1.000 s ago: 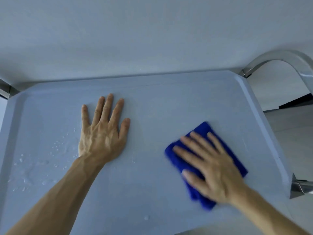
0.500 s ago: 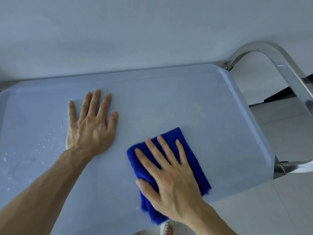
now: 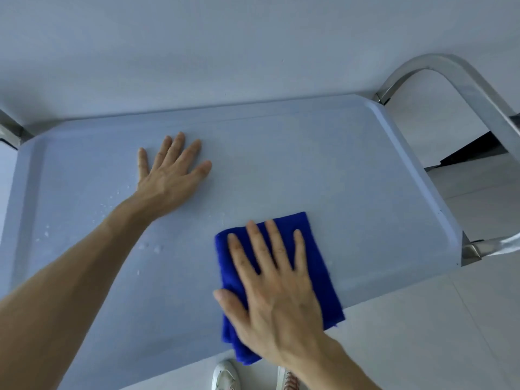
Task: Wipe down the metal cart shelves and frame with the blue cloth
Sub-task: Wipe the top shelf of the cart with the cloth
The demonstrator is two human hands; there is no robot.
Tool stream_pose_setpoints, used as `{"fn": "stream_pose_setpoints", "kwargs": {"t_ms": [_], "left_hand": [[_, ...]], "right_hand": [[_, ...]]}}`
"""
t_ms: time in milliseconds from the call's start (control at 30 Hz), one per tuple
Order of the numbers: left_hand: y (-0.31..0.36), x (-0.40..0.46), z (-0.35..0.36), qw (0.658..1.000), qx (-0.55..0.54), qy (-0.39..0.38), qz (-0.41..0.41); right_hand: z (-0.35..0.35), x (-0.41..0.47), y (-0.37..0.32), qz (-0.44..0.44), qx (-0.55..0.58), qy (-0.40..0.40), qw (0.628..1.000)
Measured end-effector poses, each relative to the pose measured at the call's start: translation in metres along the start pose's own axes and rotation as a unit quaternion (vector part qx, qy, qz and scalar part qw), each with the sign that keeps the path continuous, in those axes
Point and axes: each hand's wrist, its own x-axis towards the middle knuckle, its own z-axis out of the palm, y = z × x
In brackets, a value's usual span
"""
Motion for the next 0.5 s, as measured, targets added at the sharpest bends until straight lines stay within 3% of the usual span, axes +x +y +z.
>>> {"fn": "stream_pose_setpoints", "kwargs": {"t_ms": [67,167,267,400,500], "left_hand": [[0.001,-0.007,-0.014,0.993,-0.12,0.017,0.006],[0.007,-0.032,-0.026,0.959,-0.261,0.108,0.004],[0.024,-0.067,-0.017,0.954,-0.239,0.174,0.049],[0.054,-0.119,0.018,0.953,-0.22,0.153,0.138],[0.081,-0.15,0.059,0.965,-0.084,0.152,0.194]], "right_hand": [[-0.002,0.004,-0.018,-0.04,0.056,-0.008,0.998],[-0.012,0.014,-0.002,-0.043,0.244,0.031,0.968],[-0.018,0.022,0.053,0.036,0.272,0.174,0.946],[-0.011,0.037,0.112,0.06,0.195,0.162,0.966],[0.007,0.044,0.123,0.023,0.107,0.159,0.981]]}}
